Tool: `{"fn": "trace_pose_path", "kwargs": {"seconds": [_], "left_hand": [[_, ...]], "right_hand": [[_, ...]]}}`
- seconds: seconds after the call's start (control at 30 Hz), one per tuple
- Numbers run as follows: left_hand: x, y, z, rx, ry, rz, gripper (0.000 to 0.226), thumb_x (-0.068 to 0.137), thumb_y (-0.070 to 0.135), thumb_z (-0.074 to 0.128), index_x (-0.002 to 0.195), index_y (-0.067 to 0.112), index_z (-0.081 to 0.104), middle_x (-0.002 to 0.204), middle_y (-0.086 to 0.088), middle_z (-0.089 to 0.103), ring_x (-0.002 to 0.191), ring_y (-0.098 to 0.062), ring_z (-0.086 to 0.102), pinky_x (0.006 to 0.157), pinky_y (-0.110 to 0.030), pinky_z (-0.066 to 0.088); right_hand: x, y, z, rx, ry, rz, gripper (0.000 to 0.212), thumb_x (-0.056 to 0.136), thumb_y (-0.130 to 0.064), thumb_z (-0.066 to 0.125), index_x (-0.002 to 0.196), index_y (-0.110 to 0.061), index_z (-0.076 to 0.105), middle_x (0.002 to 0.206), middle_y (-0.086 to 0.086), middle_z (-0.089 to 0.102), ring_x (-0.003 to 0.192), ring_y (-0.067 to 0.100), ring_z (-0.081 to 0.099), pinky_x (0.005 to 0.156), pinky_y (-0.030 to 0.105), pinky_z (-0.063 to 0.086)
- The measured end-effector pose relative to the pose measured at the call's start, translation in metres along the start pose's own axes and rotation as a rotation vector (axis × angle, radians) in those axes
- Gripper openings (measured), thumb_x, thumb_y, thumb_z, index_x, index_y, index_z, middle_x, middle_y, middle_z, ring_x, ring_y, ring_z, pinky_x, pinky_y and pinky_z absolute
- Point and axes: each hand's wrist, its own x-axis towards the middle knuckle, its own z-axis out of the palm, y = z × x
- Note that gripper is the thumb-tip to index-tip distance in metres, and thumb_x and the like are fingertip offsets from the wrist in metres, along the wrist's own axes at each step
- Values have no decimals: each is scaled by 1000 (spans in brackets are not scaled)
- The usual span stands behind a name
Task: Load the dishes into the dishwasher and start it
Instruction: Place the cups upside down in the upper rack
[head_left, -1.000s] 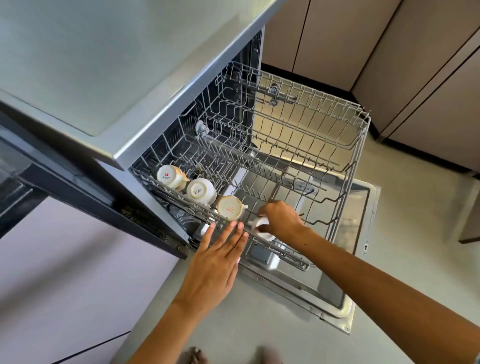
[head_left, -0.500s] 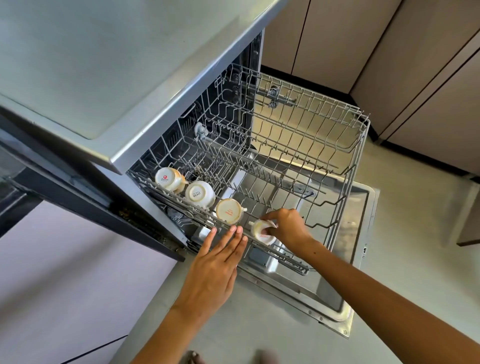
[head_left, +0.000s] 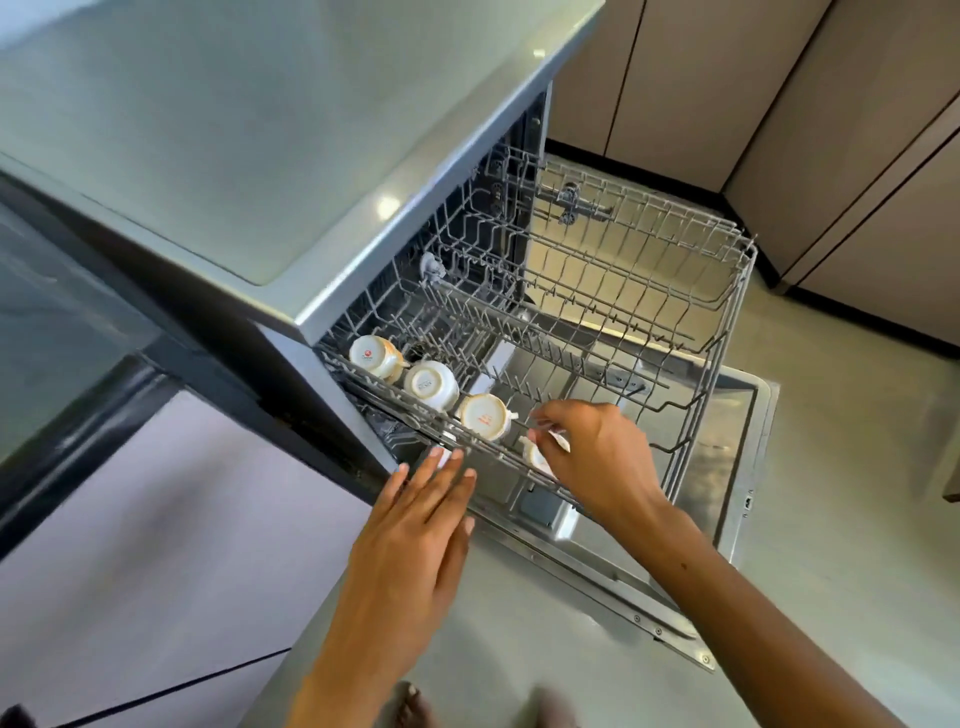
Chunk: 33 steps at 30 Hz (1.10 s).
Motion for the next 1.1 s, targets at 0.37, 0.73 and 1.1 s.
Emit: {"fn": "trace_pose_path", "kwargs": {"seconds": [0.37, 0.73, 1.1], "left_hand": [[-148, 2, -272, 268, 188, -371, 51, 99, 36, 29, 123, 5, 62, 134, -10, 55, 132, -20, 39, 113, -30, 18], [-375, -45, -372, 407, 566, -1133, 68, 99, 52, 17, 122, 7, 63, 136, -10, 53, 132, -23, 41, 114, -25, 11], [-557, -163, -411, 562, 640, -1549, 46, 84, 34, 40, 112, 11, 69, 127, -11, 61, 120, -29, 56, 106, -35, 21]], "right_hand": [[-79, -267, -127, 354, 130, -512, 18, 91, -28, 55, 93, -17, 69, 88, 0, 71, 80, 24, 64, 65, 36, 51], [-149, -542, -38, 545, -138, -1114, 17, 87, -28, 56, 92, -19, 70, 90, -5, 71, 80, 15, 66, 67, 30, 52], [-237, -766, 104, 589, -304, -1447, 29, 88, -36, 44, 85, -21, 68, 80, -8, 69, 69, 12, 65, 56, 24, 44]]}}
